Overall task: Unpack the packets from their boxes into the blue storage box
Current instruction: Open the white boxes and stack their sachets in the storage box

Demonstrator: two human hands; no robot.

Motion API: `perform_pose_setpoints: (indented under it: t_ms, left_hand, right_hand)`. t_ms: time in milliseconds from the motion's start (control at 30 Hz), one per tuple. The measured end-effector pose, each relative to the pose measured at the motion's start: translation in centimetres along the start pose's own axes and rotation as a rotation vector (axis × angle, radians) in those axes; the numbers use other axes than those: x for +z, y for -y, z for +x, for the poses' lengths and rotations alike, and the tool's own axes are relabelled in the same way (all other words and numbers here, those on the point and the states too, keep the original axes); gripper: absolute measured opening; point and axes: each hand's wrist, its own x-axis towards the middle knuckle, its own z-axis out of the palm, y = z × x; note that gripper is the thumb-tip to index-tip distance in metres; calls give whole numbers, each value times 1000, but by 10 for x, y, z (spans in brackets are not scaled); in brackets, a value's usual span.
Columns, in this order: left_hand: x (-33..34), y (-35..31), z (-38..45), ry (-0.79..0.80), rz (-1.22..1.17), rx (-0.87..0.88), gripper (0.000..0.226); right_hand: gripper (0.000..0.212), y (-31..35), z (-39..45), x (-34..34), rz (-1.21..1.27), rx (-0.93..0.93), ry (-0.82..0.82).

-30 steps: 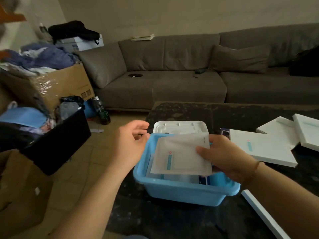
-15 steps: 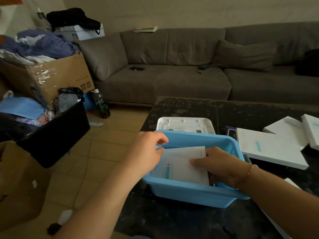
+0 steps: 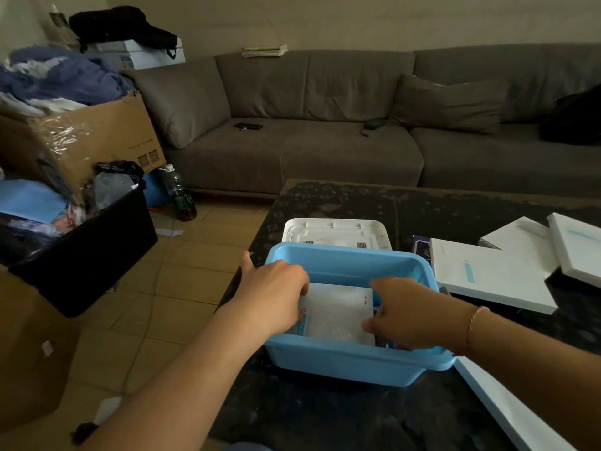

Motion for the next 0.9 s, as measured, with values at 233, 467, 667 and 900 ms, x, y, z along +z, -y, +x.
perform_pose_setpoints:
  t_ms: [233, 467, 667, 900]
  left_hand:
    - [-8, -5, -6, 44, 12, -26, 19]
    - [12, -82, -47, -697, -428, 522, 6]
    - [113, -191, -70, -429, -286, 1042, 29]
    - [171, -244, -65, -496, -440, 967, 27]
  right_hand:
    - [41, 4, -4, 2, -20, -36, -12]
    - [36, -54, -68, -52, 291, -47, -506]
    - [51, -216, -161, 11, 292, 301, -760]
    - [56, -272, -195, 103, 266, 303, -435]
